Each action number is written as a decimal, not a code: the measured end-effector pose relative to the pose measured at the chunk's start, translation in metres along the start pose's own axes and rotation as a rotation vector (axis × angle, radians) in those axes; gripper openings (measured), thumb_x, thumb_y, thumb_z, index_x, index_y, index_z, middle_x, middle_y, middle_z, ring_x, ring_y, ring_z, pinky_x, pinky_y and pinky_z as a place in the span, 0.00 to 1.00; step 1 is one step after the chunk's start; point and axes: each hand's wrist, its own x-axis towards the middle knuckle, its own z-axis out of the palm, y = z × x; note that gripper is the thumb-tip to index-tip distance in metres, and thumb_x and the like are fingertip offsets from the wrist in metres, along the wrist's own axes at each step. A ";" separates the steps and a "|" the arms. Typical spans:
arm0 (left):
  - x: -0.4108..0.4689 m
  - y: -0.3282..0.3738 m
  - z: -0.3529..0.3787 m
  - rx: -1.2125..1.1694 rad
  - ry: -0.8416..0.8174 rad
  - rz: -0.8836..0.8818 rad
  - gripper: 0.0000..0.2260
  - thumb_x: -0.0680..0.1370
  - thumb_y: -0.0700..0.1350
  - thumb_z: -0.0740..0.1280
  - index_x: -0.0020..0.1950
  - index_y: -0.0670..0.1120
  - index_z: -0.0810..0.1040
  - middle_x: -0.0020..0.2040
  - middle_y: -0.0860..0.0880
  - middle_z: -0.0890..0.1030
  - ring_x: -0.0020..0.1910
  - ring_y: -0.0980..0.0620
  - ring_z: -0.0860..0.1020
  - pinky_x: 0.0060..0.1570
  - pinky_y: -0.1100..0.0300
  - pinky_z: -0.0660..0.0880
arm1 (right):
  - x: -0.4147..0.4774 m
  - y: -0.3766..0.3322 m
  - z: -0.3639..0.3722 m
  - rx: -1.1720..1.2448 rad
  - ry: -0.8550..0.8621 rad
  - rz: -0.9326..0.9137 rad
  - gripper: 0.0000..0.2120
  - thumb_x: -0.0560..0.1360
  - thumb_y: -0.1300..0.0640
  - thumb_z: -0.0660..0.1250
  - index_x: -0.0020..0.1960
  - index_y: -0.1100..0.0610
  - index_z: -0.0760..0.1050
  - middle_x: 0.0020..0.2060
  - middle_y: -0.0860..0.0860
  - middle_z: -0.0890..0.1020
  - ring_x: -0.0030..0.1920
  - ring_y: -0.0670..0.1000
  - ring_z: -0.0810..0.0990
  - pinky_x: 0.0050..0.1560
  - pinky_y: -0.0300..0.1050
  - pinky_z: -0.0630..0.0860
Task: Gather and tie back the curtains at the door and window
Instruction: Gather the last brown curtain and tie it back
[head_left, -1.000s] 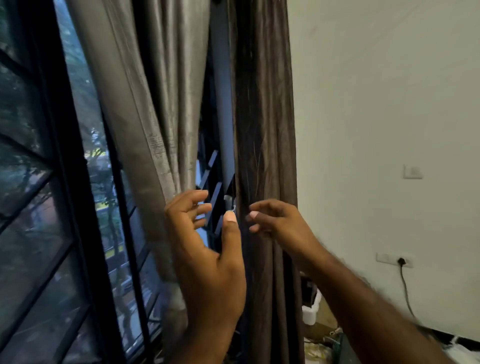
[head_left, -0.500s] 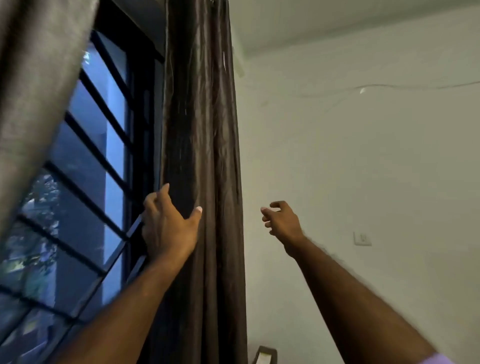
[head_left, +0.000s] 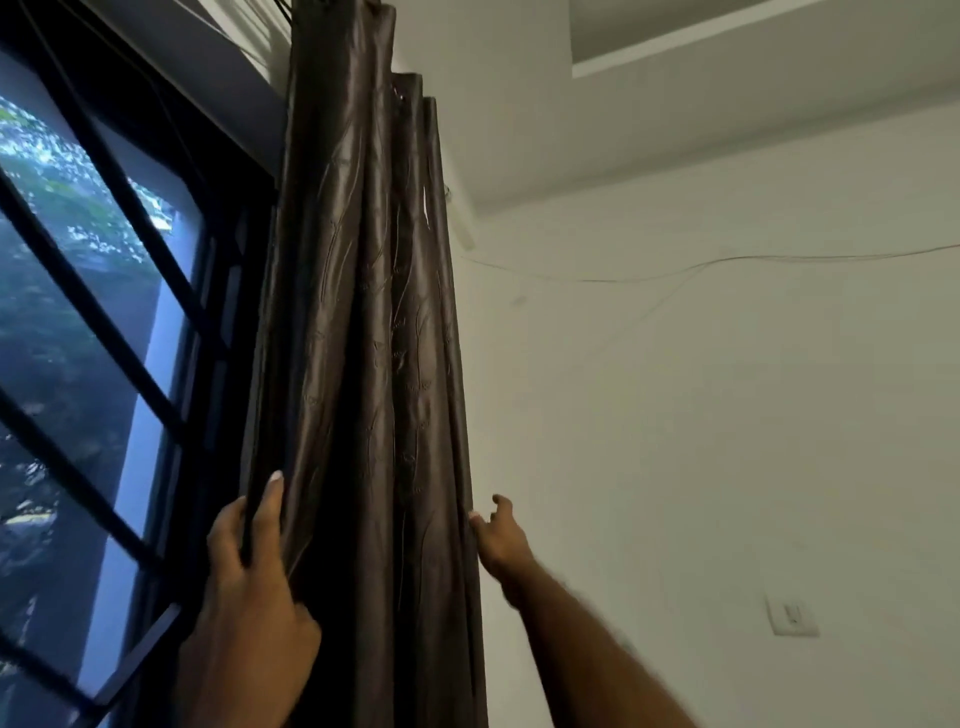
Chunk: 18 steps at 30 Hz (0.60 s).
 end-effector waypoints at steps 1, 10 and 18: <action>0.001 0.000 0.002 -0.027 0.021 -0.003 0.53 0.66 0.27 0.66 0.77 0.66 0.45 0.75 0.52 0.55 0.41 0.43 0.77 0.32 0.56 0.71 | 0.008 0.005 0.007 0.024 -0.012 -0.001 0.31 0.84 0.50 0.57 0.80 0.59 0.49 0.76 0.61 0.65 0.74 0.61 0.68 0.73 0.52 0.67; 0.010 0.006 0.007 -0.032 0.064 0.023 0.53 0.64 0.25 0.64 0.72 0.72 0.49 0.73 0.53 0.62 0.30 0.61 0.68 0.22 0.63 0.66 | 0.035 0.008 0.042 0.222 0.051 -0.136 0.14 0.79 0.46 0.65 0.52 0.56 0.80 0.48 0.56 0.85 0.50 0.57 0.84 0.55 0.59 0.81; 0.015 0.009 -0.015 -0.072 -0.007 -0.065 0.39 0.73 0.29 0.59 0.75 0.65 0.59 0.76 0.53 0.57 0.46 0.54 0.70 0.39 0.61 0.71 | -0.022 -0.061 0.034 0.523 -0.170 -0.370 0.19 0.82 0.46 0.63 0.69 0.54 0.74 0.62 0.53 0.82 0.62 0.53 0.81 0.67 0.58 0.75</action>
